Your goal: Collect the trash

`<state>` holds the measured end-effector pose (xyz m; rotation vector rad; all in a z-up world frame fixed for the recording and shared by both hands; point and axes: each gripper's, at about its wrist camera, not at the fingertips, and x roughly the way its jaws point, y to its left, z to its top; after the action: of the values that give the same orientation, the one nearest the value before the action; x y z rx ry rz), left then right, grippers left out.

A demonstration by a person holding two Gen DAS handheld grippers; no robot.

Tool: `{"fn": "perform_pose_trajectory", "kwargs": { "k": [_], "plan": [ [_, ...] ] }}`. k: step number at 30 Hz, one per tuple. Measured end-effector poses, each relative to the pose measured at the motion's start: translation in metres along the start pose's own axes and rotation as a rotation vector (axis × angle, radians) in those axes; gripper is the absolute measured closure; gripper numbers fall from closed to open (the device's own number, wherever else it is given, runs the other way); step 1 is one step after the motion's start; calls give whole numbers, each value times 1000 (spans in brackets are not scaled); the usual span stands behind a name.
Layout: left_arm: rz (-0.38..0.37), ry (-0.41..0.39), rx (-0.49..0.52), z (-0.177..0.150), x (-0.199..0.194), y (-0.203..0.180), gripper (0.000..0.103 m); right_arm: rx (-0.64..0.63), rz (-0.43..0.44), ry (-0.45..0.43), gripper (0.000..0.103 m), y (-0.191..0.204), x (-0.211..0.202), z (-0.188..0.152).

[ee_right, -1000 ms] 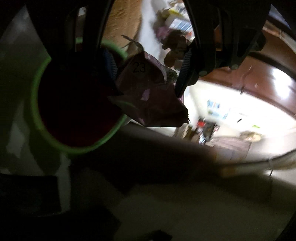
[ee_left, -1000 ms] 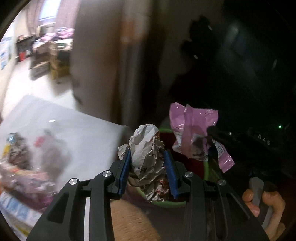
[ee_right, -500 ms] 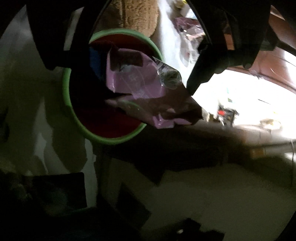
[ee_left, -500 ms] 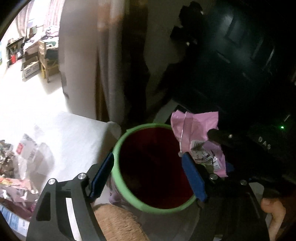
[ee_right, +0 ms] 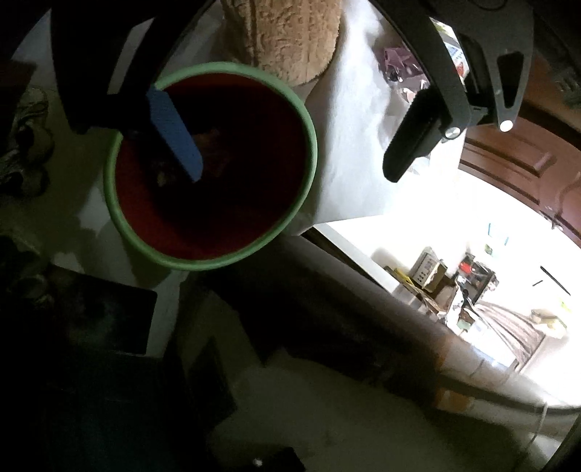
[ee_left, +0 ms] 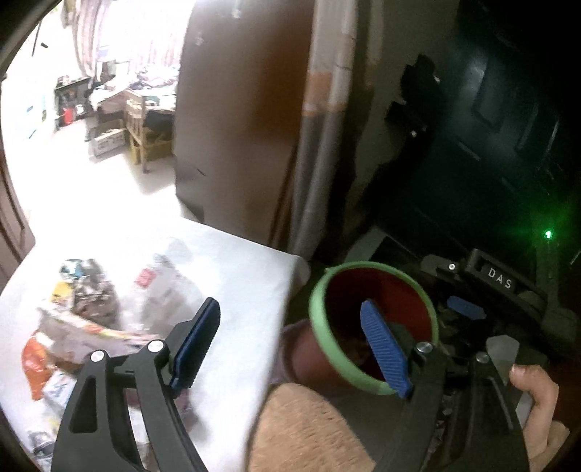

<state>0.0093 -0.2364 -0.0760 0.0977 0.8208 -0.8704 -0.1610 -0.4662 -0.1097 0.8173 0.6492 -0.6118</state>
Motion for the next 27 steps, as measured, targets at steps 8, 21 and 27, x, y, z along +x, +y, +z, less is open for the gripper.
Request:
{"fn": "perform_pose_trajectory", "kwargs": {
  "k": [8, 21, 27],
  "plan": [
    [74, -59, -83, -3, -41, 44, 27, -212, 49, -21, 5, 73, -19, -13],
    [226, -115, -234, -32, -107, 128, 27, -441, 220, -6, 5, 184, -42, -51],
    [343, -86, -336, -70, -140, 171, 26, -520, 249, 26, 5, 219, -40, -75]
  ]
}}
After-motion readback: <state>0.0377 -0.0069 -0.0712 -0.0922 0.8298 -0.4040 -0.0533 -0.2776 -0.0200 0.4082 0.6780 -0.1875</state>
